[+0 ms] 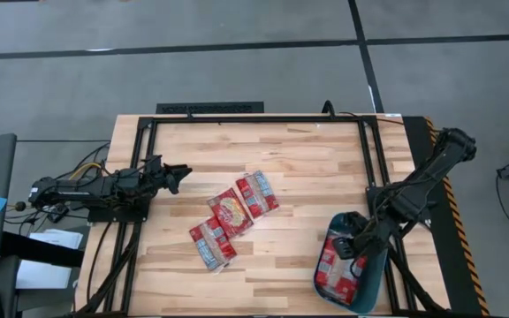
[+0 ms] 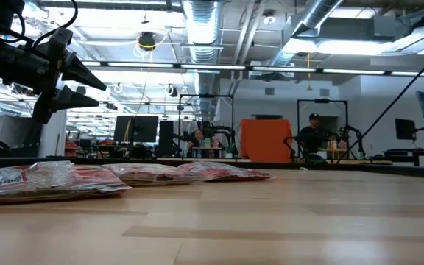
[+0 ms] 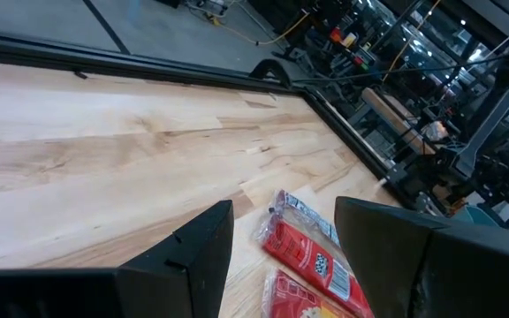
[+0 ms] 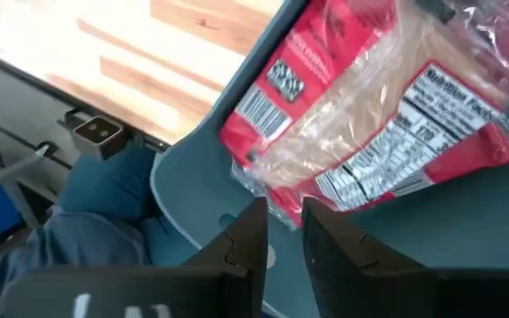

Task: Sort popcorn bags into baskets
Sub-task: Put the popcorn bag into the blue bin

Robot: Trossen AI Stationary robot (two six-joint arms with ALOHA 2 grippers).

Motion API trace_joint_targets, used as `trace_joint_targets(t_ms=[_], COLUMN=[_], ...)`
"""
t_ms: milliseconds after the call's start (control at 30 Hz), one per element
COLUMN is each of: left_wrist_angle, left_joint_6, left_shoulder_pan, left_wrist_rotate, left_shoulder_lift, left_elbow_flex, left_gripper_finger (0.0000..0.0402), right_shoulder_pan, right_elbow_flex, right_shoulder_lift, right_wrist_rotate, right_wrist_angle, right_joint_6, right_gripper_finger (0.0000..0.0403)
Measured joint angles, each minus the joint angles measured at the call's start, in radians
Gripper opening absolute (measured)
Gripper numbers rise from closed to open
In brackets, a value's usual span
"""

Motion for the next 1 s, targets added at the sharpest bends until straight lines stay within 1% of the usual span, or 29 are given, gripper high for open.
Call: trace_joint_targets(t_ms=[100,167,233,300,367,500,567,633,700,767,900,1000], left_wrist_angle=[0.0,0.0,0.0,0.0,0.0,0.0,0.0,-0.001,-0.001,-0.001,-0.001,-0.001], left_joint_6=[0.0,0.0,0.0,-0.008,-0.023,-0.033,-0.035,-0.045,-0.05,-0.05,-0.047,-0.043], left_shoulder_pan=[0.0,0.0,0.0,0.0,0.0,0.0,0.0,0.0,0.0,0.0,0.0,0.0], left_wrist_rotate=[0.002,0.008,0.009,0.01,0.011,0.052,0.078,0.094,0.103,0.113,0.125,0.121], left_shoulder_lift=[0.0,0.0,0.0,0.0,0.0,0.0,0.0,0.0,0.0,0.0,0.0,0.0], left_elbow_flex=[0.0,0.0,0.0,0.0,0.0,0.0,0.0,0.0,0.0,0.0,0.0,0.0], left_gripper_finger=[0.0187,0.0187,0.0187,0.0187,0.0187,0.0187,0.0187,0.0187,0.0187,0.0187,0.0187,0.0187], right_shoulder_pan=[-0.01,-0.044,-0.1,-0.181,-0.27,-0.449,-0.523,-0.586,-0.639,-0.694,-0.781,-0.822], right_elbow_flex=[0.0,0.0,0.0,0.0,0.0,0.001,0.001,0.001,0.001,0.001,0.0,0.0], right_shoulder_lift=[-0.021,-0.037,-0.048,-0.052,-0.051,-0.002,0.046,0.097,0.157,0.221,0.368,0.483], right_wrist_rotate=[0.022,0.099,0.206,0.292,0.313,0.311,0.285,0.264,0.237,0.188,0.076,0.014], right_wrist_angle=[0.005,0.054,0.124,0.224,0.32,0.467,0.537,0.575,0.594,0.582,0.582,0.583], right_joint_6=[-0.011,-0.065,-0.182,-0.344,-0.532,-0.869,-1.009,-1.108,-1.158,-1.184,-1.175,-1.117], right_gripper_finger=[0.0103,0.0104,0.0104,0.0104,0.0104,0.0108,0.0119,0.0138,0.0164,0.0195,0.0261,0.0295])
